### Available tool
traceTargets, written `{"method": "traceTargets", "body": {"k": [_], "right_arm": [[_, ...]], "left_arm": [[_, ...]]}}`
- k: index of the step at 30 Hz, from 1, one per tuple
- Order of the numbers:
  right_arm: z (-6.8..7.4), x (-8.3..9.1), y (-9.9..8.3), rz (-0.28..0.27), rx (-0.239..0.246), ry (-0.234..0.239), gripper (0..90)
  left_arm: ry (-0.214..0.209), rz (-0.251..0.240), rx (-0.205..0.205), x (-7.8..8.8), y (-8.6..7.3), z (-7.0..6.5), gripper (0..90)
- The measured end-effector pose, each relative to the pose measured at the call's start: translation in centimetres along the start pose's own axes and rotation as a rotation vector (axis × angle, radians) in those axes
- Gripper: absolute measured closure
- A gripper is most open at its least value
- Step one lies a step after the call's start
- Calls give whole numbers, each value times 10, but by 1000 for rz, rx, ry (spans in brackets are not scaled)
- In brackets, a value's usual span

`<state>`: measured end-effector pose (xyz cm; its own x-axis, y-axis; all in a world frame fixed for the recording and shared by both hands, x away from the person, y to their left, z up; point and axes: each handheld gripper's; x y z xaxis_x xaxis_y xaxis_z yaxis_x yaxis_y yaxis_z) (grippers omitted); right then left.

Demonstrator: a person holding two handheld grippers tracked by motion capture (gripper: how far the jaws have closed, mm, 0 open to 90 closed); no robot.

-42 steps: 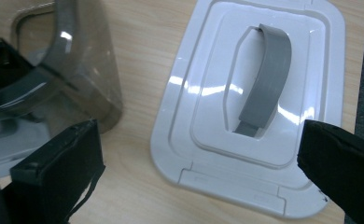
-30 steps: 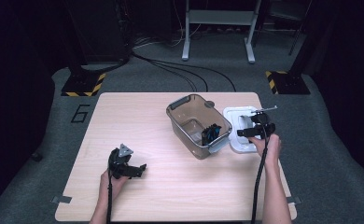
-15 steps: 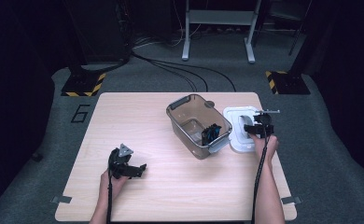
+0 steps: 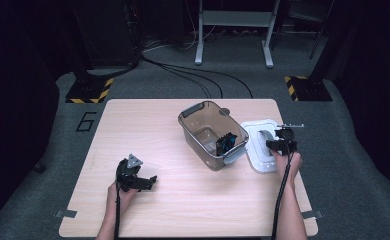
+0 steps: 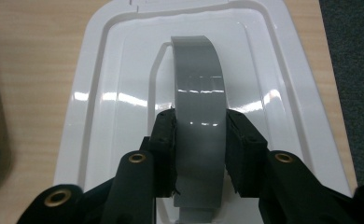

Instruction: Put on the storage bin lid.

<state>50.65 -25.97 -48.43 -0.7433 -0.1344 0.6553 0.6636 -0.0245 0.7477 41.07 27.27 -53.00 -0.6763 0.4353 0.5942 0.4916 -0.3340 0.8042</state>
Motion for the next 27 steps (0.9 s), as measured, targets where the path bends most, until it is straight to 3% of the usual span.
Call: {"method": "traceTargets", "body": {"k": [3, 5, 9, 11, 14, 20, 27], "right_arm": [[-1, 8, -5, 19, 8, 17, 653], [-2, 10, -4, 18, 12, 44, 576], [0, 5, 5, 22, 30, 40, 493], [1, 1, 9, 24, 30, 40, 522], [3, -5, 11, 43, 63, 9, 660], [2, 0, 12, 45, 71, -20, 671], [0, 26, 26, 27, 114, -33, 672]], "left_arm": [[3, -8, 10, -1, 0, -1, 13], [3, -7, 9, -1, 0, -1, 13], [2, -7, 8, -1, 0, -1, 14], [3, -7, 9, -1, 0, -1, 13], [3, -7, 9, -1, 0, -1, 13], [2, -7, 8, -1, 0, -1, 14], [3, -7, 9, -1, 0, -1, 14]]}}
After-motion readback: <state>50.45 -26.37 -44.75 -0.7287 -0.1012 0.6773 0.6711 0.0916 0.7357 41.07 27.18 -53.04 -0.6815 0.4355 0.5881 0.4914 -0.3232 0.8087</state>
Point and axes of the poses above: each handheld gripper's, and its own axes: x roughly backward along the jaws, y roughly out of its top, z roughly to its left, and after that the axes turned 8 degrees about -z, right-handed
